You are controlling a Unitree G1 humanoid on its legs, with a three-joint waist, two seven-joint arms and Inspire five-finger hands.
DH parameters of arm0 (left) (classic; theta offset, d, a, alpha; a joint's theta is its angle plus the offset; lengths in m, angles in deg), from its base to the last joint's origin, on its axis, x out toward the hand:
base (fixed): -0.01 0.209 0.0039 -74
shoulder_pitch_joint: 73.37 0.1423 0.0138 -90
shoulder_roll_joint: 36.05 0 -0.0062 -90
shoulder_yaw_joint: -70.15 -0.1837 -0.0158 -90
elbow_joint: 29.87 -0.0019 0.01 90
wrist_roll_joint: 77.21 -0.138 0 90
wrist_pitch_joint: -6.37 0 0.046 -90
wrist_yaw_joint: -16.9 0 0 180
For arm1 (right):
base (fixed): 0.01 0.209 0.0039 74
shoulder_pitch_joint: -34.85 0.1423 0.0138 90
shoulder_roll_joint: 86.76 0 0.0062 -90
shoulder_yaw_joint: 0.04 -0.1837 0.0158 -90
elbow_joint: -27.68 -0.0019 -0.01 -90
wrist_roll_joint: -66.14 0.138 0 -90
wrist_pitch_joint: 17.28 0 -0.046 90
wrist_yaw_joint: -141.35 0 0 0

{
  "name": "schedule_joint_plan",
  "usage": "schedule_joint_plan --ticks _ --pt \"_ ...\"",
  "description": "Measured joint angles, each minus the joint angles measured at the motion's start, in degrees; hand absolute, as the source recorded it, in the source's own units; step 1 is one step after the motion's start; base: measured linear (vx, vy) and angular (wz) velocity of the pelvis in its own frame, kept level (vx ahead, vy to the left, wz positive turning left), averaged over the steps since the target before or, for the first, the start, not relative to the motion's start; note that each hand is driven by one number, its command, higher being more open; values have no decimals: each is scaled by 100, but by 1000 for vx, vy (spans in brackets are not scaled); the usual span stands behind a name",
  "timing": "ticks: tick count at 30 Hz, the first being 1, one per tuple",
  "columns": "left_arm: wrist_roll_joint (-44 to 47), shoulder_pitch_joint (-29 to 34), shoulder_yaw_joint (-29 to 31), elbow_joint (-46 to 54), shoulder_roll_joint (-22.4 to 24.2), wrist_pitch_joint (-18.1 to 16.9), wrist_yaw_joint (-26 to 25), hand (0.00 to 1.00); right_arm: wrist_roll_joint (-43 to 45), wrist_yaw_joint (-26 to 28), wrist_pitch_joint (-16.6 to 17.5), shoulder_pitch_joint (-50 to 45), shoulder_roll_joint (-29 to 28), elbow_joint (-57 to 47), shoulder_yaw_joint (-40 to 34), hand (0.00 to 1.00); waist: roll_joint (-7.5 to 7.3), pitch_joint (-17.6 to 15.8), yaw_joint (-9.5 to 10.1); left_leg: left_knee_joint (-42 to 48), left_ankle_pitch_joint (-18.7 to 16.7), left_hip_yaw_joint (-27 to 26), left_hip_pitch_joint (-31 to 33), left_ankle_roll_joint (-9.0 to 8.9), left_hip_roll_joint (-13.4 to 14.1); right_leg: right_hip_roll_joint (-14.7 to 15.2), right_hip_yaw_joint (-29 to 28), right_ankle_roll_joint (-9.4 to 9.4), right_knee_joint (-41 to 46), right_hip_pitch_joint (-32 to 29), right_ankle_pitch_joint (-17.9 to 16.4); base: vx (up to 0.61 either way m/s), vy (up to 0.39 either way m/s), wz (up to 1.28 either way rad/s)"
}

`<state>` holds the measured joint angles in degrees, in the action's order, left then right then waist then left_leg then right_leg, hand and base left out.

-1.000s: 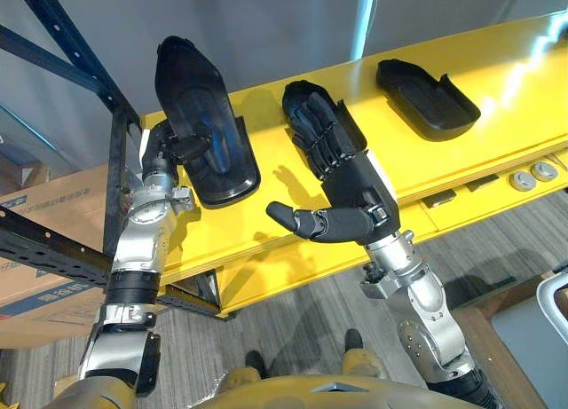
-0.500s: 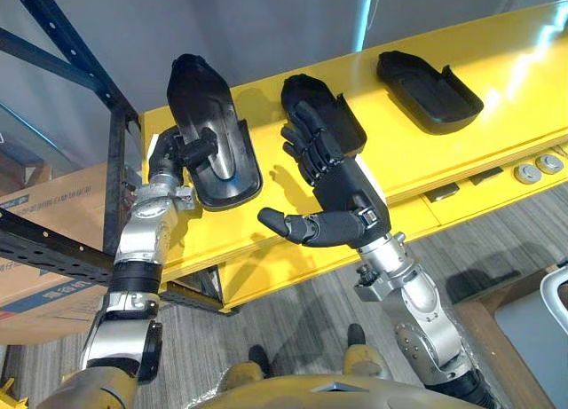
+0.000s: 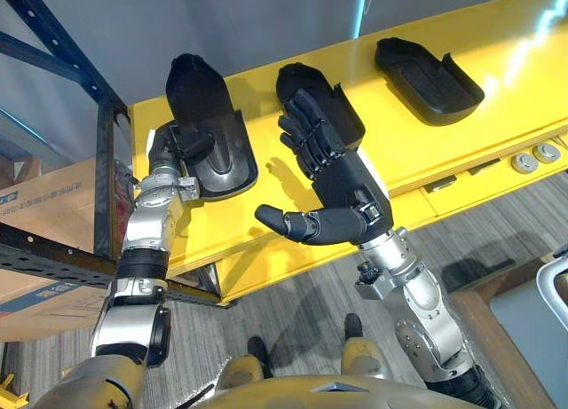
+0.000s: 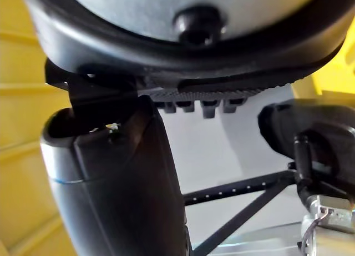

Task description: Walk over and take three plastic housings, then place them on the shelf

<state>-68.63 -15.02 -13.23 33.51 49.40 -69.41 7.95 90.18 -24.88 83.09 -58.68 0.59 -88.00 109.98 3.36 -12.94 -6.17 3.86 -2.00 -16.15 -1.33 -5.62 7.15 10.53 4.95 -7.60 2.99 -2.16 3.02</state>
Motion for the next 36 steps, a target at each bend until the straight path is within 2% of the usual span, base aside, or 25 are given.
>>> schedule_joint_plan --ticks 10,13,24,27,31,36 --pt "-894 -111 7 -60 3 230 -379 100 49 -69 0 1 46 0 94 100 35 -46 -60 -1 -2 -61 -12 -15 53 -71 -56 0 1 -44 0 1 -5 -3" --pt "-914 -173 8 -105 4 334 -566 100 143 -73 0 -3 44 0 103 100 35 -47 -85 -2 -2 -62 -15 -15 53 -71 -55 0 1 -44 0 0 0 0" --pt "-893 -126 15 -83 5 342 -1027 100 140 -89 1 -225 31 0 223 100 40 -50 -164 -31 12 9 -109 -20 39 -78 18 5 -4 61 -6 -1 0 2" --pt "-864 142 20 419 -1 341 -1259 100 130 -124 5 -417 6 0 267 100 42 -49 -160 -93 40 53 -154 -28 28 -82 65 18 -14 115 -17 -10 -3 8" --pt "-863 457 61 1276 -14 340 -1193 100 112 -174 4 -592 -89 0 279 100 52 -40 -77 -201 112 124 -244 -38 22 -90 125 36 -15 191 -28 -7 -9 7" --pt "-865 573 75 1947 -91 340 -606 100 92 -312 8 -593 -182 1 294 100 92 69 33 -432 252 275 -344 -42 9 -89 311 69 -26 322 -51 -37 -12 17"
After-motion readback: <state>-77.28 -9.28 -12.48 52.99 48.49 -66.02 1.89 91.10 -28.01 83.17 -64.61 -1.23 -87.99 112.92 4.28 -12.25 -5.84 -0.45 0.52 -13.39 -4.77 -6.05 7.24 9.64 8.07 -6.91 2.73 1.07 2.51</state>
